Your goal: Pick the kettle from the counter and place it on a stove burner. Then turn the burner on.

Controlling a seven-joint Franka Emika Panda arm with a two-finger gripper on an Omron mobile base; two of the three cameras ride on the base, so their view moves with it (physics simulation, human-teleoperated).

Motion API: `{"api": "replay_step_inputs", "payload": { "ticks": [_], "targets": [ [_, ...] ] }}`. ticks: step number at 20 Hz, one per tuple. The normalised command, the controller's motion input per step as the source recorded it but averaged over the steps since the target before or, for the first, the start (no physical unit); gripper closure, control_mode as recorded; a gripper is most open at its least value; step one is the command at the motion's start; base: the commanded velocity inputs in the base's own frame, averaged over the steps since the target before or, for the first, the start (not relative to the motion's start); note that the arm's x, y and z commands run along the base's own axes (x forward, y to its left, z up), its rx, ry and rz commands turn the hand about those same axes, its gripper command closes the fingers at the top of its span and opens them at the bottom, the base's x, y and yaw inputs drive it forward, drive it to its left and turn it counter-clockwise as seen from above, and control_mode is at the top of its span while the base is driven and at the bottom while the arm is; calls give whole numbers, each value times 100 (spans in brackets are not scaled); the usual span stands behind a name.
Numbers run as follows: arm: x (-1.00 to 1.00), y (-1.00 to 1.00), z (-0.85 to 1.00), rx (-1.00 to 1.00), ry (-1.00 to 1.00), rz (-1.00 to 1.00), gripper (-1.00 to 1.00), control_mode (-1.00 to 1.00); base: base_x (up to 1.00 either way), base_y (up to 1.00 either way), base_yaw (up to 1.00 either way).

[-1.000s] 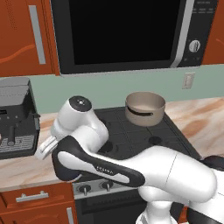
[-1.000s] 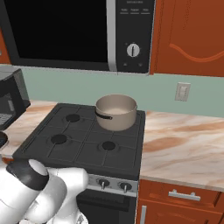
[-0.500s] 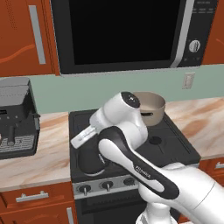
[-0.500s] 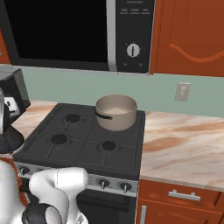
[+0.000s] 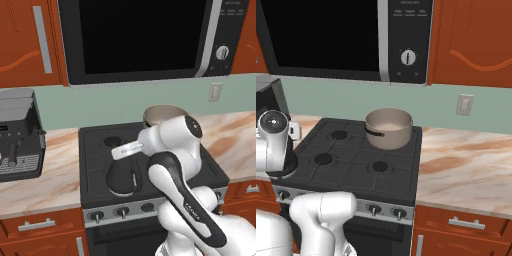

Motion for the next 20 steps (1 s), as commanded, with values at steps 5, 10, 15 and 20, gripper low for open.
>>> {"api": "replay_step_inputs", "payload": {
  "ticks": [5, 10, 15, 20],
  "targets": [
    [0, -41, 14, 11, -1, -34, 100, -100, 0, 0, 0],
    [0, -18, 29, 8, 0, -40, 100, -100, 0, 0, 0],
    [0, -12, 29, 3, 6, -29, 100, -100, 0, 0, 0],
    [0, 0, 0, 0, 0, 0, 100, -100, 0, 0, 0]
  ]
}}
